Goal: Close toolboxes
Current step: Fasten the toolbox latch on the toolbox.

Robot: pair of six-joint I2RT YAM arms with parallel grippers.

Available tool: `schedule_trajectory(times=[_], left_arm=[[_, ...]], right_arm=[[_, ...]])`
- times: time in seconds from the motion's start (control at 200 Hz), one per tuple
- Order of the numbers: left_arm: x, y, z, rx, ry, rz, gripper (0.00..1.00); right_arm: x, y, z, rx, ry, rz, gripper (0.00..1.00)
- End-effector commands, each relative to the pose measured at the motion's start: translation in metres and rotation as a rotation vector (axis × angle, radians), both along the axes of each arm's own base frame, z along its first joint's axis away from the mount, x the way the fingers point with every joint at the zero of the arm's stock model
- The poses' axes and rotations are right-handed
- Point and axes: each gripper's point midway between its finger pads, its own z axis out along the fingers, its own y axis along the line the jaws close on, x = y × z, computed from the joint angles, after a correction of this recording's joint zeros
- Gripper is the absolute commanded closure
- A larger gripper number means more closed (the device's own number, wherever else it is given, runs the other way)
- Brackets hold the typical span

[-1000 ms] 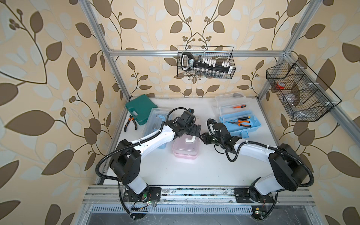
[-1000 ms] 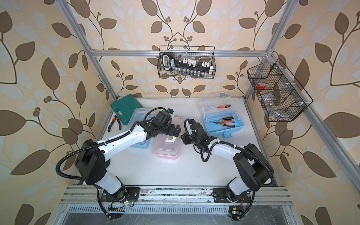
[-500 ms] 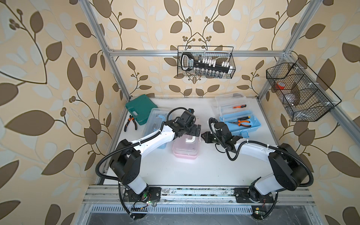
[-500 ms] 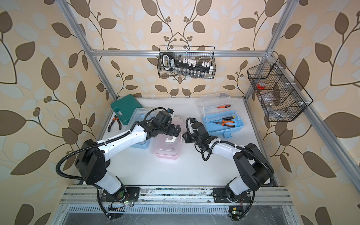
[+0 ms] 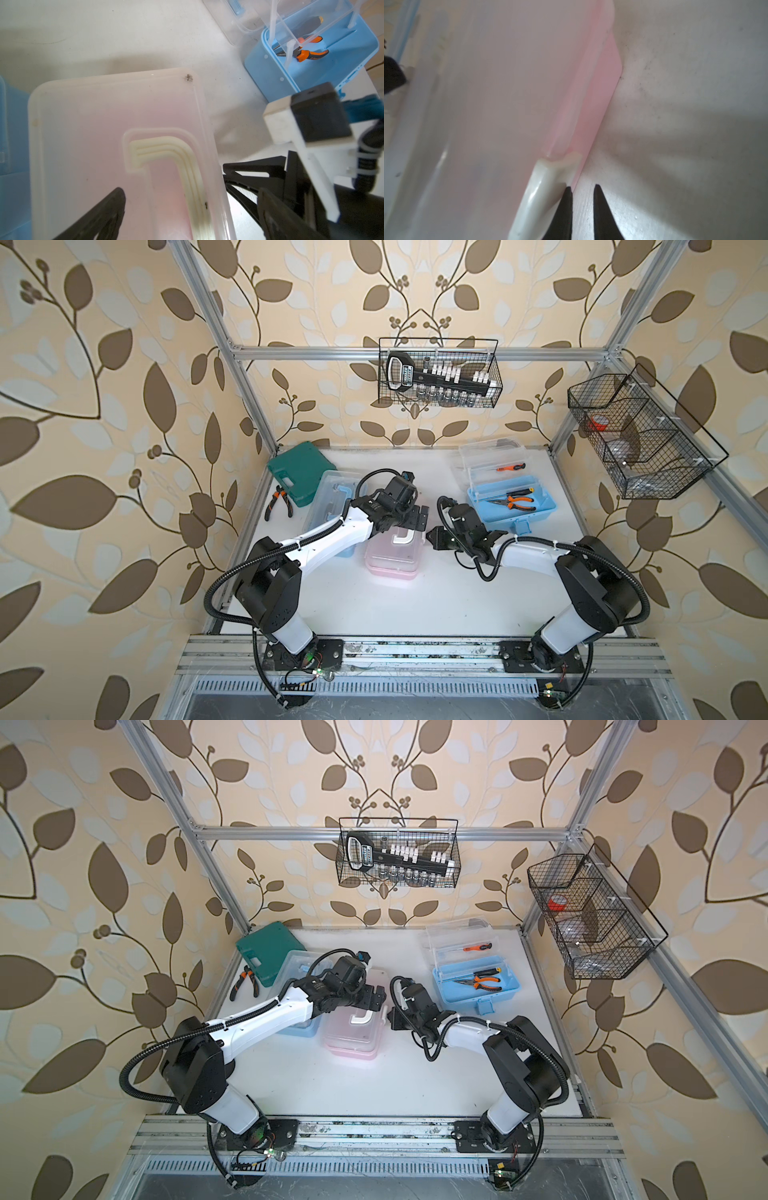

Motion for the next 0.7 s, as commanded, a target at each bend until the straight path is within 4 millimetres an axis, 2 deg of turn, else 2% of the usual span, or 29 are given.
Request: schedule_trajectory(times=[0.0,0.205,0.31,0.47,0.57,0.695], left_arm=[[-0.062,0.032,-0.087,0.160,0.364,-0.003,0.01],[-0.064,0.032,-0.089,0.157,0.369,-0.001,0.01],[-0.062,0.038,-0.084,0.171,0.347,0.019,0.01],[-0.053,0.052,-0.058,0.161,0.282,0.056,0.01],[-0.048,0.054,-0.040,0.125,0.244,0.063,0.01],[-0.045,0.064,-0.032,0.137,0.220,0.090,0.01]], right_arm=[[0.002,0.012,0.010,0.029,-0.016,0.019,0.82],[0.003,0.021,0.012,0.065,-0.014,0.039,0.82],[0.004,0.020,0.011,0.054,-0.010,0.038,0.82],[0.005,0.017,0.010,0.040,-0.015,0.030,0.82],[0.006,0.015,0.008,0.039,-0.011,0.026,0.81],[0.006,0.016,0.006,0.039,-0.006,0.029,0.81]])
